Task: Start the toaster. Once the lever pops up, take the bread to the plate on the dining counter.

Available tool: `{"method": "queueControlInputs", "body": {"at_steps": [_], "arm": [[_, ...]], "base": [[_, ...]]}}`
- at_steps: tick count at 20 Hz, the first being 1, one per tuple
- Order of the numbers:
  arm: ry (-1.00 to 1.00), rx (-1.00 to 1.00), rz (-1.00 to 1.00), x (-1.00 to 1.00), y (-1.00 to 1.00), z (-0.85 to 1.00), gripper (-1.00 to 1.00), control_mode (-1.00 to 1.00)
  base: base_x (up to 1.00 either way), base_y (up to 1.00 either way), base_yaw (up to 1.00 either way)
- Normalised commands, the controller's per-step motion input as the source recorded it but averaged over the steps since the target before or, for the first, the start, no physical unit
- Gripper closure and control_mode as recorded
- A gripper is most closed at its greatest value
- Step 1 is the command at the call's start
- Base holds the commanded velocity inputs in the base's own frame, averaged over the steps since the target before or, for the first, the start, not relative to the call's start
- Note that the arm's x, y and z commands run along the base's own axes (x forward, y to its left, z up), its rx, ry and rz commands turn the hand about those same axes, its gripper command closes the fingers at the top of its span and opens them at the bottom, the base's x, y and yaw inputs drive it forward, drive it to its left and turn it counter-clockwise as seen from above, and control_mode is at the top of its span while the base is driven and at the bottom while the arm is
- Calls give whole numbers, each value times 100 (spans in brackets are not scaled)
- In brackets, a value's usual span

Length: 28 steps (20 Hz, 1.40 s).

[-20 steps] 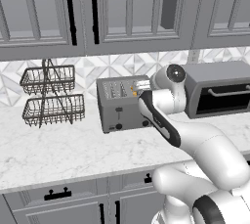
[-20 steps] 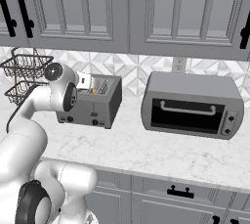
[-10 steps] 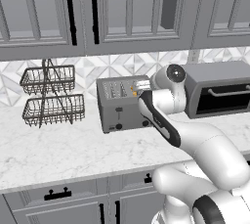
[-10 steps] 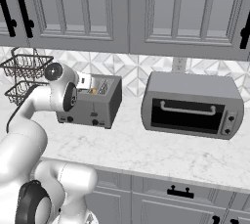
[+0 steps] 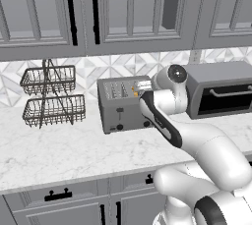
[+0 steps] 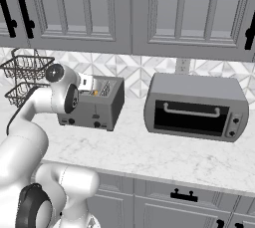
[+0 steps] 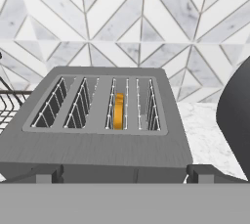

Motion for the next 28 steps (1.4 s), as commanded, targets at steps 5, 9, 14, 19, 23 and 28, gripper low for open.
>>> {"method": "queueControlInputs", "body": {"at_steps": [5,9,14,19,23,28], "arm": [[0,0,0,0,0,0,-100,-100],[0,0,0,0,0,0,-100,-100],[0,0,0,0,0,0,-100,-100],[0,0,0,0,0,0,-100,-100],[0,0,0,0,0,0,-100,-100],[0,0,0,0,0,0,-100,-100]], "base": [[0,0,0],[0,0,0],[0,0,0],[0,0,0],[0,0,0],[0,0,0]]}}
